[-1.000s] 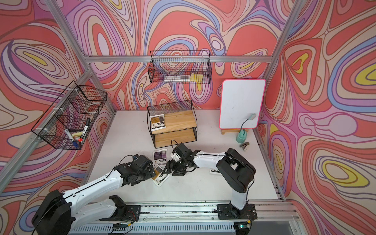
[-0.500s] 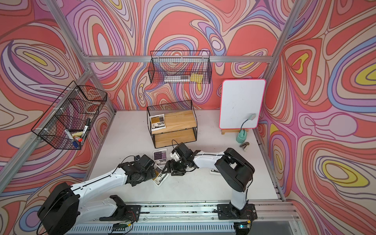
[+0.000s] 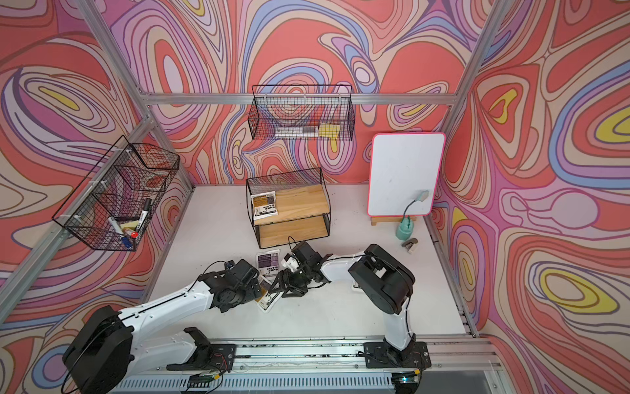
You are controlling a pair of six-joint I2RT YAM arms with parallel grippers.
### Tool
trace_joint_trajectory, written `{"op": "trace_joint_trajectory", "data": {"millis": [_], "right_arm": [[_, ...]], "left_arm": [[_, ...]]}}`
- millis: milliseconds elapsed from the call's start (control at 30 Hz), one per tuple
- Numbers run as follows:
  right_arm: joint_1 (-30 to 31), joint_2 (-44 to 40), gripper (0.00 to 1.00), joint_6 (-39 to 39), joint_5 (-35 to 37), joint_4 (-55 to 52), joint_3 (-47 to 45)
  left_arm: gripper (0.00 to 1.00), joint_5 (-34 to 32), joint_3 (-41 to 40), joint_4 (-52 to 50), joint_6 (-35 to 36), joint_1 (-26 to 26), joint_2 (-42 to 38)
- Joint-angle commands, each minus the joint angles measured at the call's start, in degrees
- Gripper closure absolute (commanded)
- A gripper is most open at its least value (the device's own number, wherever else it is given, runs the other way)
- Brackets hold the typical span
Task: Place the bagged coffee beans on the shelf by color
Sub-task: Pick up the bagged coffee beans at the center of the board.
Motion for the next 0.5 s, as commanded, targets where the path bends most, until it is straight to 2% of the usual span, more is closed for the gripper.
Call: {"op": "trace_joint_trajectory", "data": {"millis": [0, 467], "right_arm": [[-0.22, 2.26, 0.41, 1.22, -1.32, 2.47, 0.63], [-0.84, 3.22, 0.81, 4.9, -2.91, 8.62, -0.21]], "left_arm": [[0.01, -0.31, -0.73, -2.36, -0.3, 0.17, -0.44], [0.01, 0.13, -1.01, -2.7, -0.29, 0.16, -1.8]]}}
